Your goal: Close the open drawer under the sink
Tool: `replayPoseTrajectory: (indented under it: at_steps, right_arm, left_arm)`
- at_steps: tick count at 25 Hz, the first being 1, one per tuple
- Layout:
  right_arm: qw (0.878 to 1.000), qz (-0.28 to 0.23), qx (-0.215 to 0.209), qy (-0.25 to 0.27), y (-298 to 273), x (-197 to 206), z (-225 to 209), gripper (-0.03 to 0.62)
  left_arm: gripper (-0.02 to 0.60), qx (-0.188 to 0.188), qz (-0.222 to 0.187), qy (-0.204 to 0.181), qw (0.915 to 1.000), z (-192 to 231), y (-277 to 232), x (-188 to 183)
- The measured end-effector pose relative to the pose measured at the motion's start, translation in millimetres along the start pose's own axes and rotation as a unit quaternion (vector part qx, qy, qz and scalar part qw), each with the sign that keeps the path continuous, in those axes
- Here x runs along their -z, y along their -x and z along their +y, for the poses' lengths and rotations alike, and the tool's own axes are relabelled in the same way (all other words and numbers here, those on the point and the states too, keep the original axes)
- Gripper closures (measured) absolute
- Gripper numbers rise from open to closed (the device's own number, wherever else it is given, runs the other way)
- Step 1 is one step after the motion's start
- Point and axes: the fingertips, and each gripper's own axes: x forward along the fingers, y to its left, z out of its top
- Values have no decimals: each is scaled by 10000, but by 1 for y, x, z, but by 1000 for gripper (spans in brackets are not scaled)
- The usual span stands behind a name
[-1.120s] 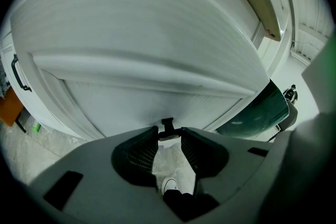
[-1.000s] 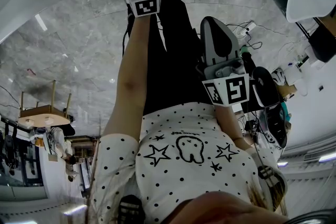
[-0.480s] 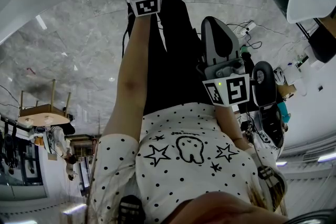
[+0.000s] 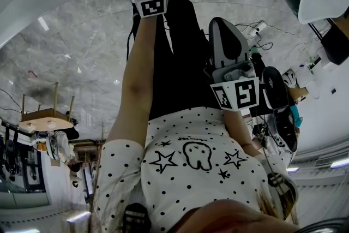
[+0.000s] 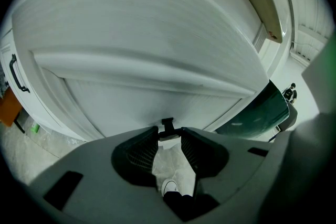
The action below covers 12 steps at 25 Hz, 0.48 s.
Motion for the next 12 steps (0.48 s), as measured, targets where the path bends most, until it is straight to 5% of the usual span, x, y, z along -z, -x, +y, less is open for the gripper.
replayPoseTrajectory:
  at_steps: [12]
  right_arm:
    - [10000, 6, 9, -34, 1, 2, -3, 579]
  left_arm:
    - [443, -7, -28, -13, 10000, -2, -2, -3]
